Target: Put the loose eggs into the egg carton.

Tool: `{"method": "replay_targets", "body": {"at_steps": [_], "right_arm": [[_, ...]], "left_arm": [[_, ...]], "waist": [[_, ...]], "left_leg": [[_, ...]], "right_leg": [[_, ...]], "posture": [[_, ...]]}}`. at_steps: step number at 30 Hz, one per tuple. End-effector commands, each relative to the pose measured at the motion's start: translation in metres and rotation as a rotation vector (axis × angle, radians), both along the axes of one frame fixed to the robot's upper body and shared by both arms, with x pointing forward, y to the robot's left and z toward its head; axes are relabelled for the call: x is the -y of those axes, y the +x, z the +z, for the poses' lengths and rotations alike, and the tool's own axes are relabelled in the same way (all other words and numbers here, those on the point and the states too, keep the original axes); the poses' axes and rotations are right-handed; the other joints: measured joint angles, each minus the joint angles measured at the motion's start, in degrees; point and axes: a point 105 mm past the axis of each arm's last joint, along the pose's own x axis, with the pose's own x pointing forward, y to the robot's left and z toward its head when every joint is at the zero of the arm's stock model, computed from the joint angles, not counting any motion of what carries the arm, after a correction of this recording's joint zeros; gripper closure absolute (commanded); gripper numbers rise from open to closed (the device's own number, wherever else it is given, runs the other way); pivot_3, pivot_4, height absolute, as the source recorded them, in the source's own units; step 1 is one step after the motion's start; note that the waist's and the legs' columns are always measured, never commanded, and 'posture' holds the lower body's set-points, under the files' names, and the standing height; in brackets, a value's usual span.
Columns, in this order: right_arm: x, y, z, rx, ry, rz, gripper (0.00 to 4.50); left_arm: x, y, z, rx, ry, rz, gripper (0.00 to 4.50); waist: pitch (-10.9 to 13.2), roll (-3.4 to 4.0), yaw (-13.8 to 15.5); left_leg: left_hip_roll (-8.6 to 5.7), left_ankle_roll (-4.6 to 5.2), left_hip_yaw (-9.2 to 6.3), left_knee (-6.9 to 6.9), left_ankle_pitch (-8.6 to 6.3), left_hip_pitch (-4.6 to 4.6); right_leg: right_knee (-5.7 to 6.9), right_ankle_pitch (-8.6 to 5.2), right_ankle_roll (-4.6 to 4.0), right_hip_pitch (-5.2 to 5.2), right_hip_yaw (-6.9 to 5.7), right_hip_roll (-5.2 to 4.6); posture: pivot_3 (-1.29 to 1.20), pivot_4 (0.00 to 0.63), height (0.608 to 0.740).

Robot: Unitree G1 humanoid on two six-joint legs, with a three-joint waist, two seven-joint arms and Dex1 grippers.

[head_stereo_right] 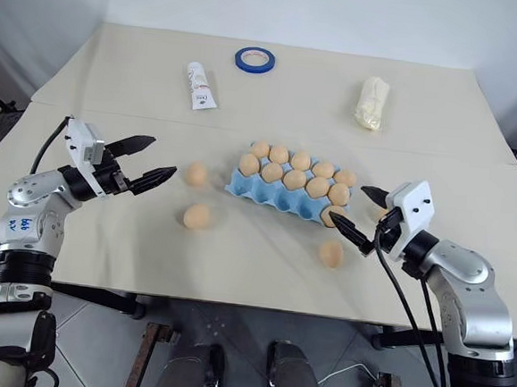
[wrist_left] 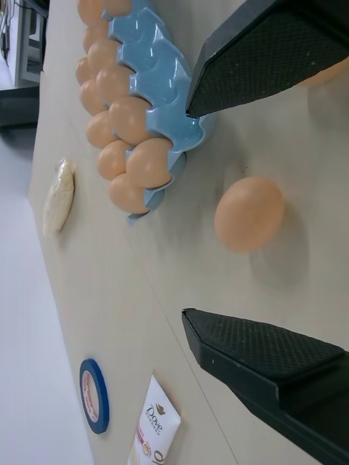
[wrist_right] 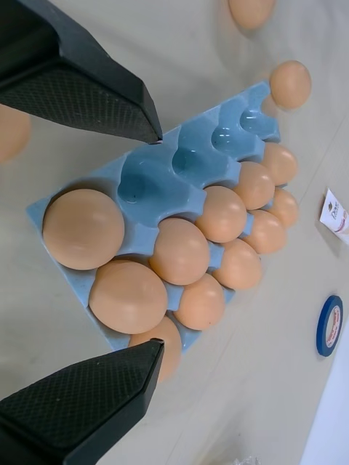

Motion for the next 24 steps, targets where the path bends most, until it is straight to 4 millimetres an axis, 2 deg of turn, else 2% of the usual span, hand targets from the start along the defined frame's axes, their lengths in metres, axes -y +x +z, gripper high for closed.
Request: {"method": "replay_targets", "body": {"at_steps": [1,11,14,17,20,24], "right_arm": [[-0.002,-0.001,0.012,0.057,-0.003,0.002,0.00],[0.004,-0.002,0.014,0.067,-0.008,-0.027,0.00],[0.017,0.001,0.020,0.098,-0.008,-0.105,0.00],[0.039,0.000,0.028,0.127,0.011,-0.228,0.00],[0.053,-0.019,0.022,0.098,0.012,-0.294,0.00],[0.061,-0.039,0.014,0.060,0.007,-0.343,0.00]], "left_arm": [[-0.002,0.003,0.014,0.053,0.010,0.015,0.02],[-0.001,0.005,0.012,0.039,0.020,0.025,0.02],[0.005,0.005,0.011,0.031,0.047,0.020,0.02],[0.021,-0.001,0.012,0.017,0.060,-0.040,0.02],[0.039,-0.014,0.015,0.030,0.047,-0.184,0.02],[0.049,-0.021,0.014,0.033,0.054,-0.268,0.02]], "waist": [[0.00,0.00,0.01],[0.00,0.00,0.00],[0.00,0.00,0.02],[0.00,0.00,0.08],[0.00,0.00,0.40],[0.00,0.03,0.04]], "left_leg": [[0.00,0.00,0.00,0.00,0.00,0.00],[0.00,0.00,0.00,0.00,0.00,0.00],[0.00,0.00,0.00,0.00,0.00,0.00],[-0.01,0.00,0.00,-0.01,0.00,-0.01],[-0.01,-0.02,-0.04,-0.04,-0.01,-0.05],[0.00,-0.07,-0.06,-0.04,-0.03,-0.06]], "right_leg": [[0.00,0.00,0.00,0.00,0.00,0.00],[0.00,0.00,0.00,0.00,0.00,0.00],[0.01,0.00,0.00,0.00,0.00,0.00],[0.00,0.00,0.00,-0.01,0.00,-0.01],[-0.05,-0.01,0.01,0.00,-0.03,-0.01],[-0.06,-0.04,0.00,0.00,-0.04,0.02]], "posture": [[0.00,0.150,0.740],[0.00,0.150,0.740],[0.00,0.150,0.740],[0.00,0.150,0.740],[0.00,0.150,0.740],[0.00,0.150,0.740]]}}
